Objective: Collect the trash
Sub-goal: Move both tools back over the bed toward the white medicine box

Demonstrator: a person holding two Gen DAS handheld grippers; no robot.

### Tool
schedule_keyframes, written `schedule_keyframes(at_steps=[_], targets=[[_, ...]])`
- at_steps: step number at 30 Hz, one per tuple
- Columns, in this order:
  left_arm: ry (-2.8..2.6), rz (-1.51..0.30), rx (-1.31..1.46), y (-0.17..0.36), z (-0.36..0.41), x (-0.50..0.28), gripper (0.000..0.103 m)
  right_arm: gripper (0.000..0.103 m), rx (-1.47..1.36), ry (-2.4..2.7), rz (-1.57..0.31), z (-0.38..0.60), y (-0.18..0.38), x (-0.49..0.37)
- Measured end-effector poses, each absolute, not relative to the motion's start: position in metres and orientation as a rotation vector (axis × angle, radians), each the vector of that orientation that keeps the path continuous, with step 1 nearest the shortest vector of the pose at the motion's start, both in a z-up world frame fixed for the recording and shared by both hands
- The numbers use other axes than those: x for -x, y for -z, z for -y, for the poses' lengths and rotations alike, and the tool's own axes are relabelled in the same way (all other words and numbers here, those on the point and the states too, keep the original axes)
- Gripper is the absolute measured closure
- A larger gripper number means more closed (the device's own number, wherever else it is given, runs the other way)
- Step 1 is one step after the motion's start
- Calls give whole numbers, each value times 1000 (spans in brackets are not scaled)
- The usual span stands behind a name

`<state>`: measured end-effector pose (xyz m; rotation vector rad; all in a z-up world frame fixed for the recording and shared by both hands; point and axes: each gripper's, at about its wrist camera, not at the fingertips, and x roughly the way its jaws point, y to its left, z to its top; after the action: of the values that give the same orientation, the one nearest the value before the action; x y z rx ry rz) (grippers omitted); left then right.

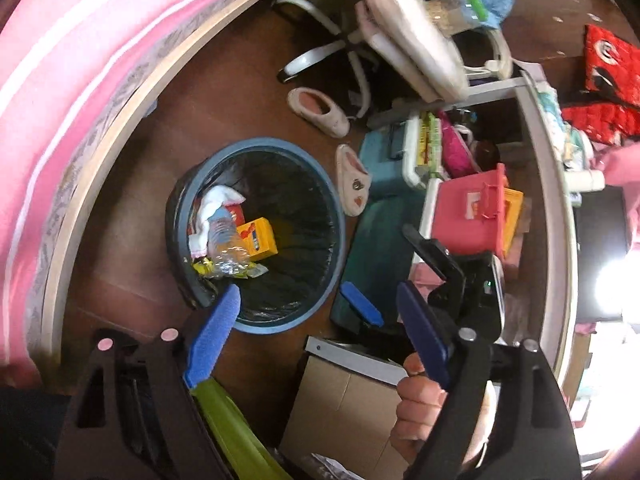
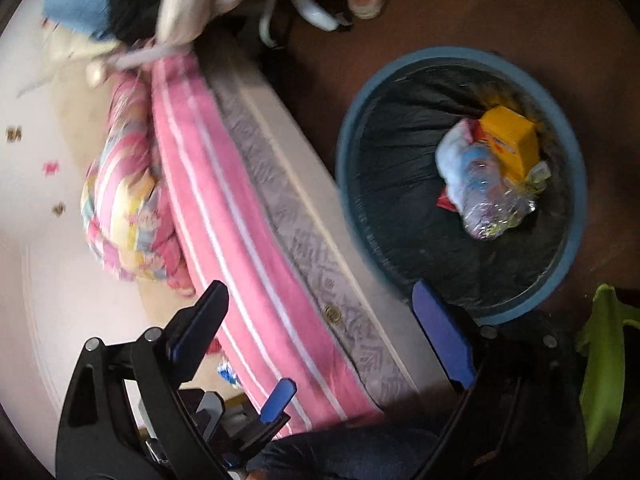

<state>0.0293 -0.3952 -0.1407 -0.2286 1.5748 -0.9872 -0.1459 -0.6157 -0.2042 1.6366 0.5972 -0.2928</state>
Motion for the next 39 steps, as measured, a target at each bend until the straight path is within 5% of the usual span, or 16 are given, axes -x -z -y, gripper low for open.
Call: schedule_keyframes(at_steps=[21, 39], targets=[[739, -1037, 456, 5, 196, -27, 15, 9, -888, -140, -668, 400, 11, 33], [295, -856, 221, -2, 6, -37, 14, 8, -619, -345, -761, 226, 4, -41]])
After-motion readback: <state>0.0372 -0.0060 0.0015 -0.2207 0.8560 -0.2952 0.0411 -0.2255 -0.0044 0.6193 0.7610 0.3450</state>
